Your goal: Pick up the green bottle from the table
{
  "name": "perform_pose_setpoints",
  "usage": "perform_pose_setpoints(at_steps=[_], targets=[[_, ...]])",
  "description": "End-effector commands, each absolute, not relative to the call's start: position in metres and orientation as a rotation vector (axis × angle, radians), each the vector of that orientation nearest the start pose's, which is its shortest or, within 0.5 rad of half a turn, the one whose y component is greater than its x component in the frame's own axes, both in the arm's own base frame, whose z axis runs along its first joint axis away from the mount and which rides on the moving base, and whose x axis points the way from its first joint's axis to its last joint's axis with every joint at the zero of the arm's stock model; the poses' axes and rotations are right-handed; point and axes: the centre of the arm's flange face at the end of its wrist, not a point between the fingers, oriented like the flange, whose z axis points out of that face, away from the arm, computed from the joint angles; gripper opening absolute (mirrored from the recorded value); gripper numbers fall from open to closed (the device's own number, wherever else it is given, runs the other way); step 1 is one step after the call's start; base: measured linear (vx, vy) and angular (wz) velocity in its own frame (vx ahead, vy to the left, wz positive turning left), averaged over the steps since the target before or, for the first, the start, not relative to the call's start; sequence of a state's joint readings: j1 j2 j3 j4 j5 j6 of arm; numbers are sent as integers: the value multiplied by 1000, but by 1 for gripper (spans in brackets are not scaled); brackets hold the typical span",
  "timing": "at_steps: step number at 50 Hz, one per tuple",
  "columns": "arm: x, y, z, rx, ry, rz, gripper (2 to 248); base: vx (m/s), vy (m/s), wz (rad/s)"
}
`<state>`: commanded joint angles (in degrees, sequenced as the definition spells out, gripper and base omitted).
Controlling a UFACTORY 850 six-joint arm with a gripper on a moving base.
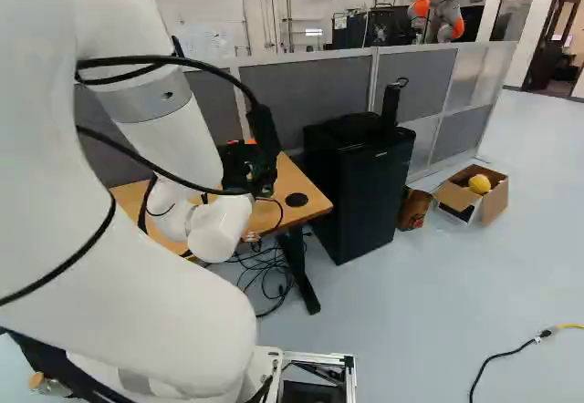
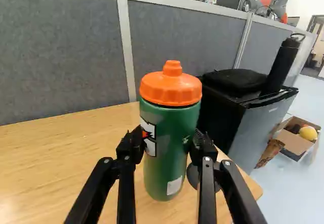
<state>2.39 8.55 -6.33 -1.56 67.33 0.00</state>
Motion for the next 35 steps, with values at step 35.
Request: perform_pose_setpoints(at_steps=[35], targets=[[277, 6, 365, -2467, -39, -1920, 112, 0, 0, 0]])
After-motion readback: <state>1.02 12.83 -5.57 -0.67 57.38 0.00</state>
